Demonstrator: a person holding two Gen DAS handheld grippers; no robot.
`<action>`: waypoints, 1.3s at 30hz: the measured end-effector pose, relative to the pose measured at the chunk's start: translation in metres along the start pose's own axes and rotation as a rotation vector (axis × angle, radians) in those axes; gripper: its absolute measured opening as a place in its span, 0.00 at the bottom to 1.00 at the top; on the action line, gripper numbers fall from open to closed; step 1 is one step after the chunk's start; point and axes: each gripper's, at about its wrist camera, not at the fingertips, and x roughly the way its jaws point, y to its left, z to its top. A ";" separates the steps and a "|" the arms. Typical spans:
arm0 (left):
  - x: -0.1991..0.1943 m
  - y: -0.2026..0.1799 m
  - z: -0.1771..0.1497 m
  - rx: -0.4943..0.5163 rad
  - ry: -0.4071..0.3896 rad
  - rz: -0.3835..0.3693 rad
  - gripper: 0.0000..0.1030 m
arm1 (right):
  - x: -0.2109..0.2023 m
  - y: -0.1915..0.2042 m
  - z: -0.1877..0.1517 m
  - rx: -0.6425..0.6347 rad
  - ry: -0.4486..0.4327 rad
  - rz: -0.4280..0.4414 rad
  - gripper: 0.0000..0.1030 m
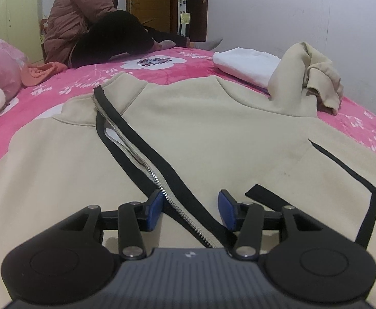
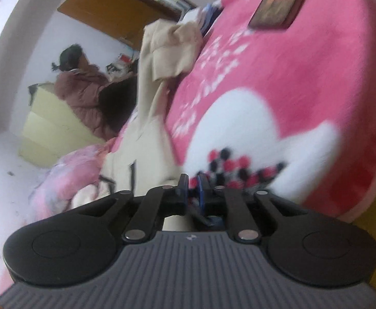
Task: Fold clothes
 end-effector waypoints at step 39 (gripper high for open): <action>-0.064 -0.089 -0.040 0.192 0.165 -0.107 0.98 | 0.033 0.094 -0.068 -0.818 0.097 -0.076 0.09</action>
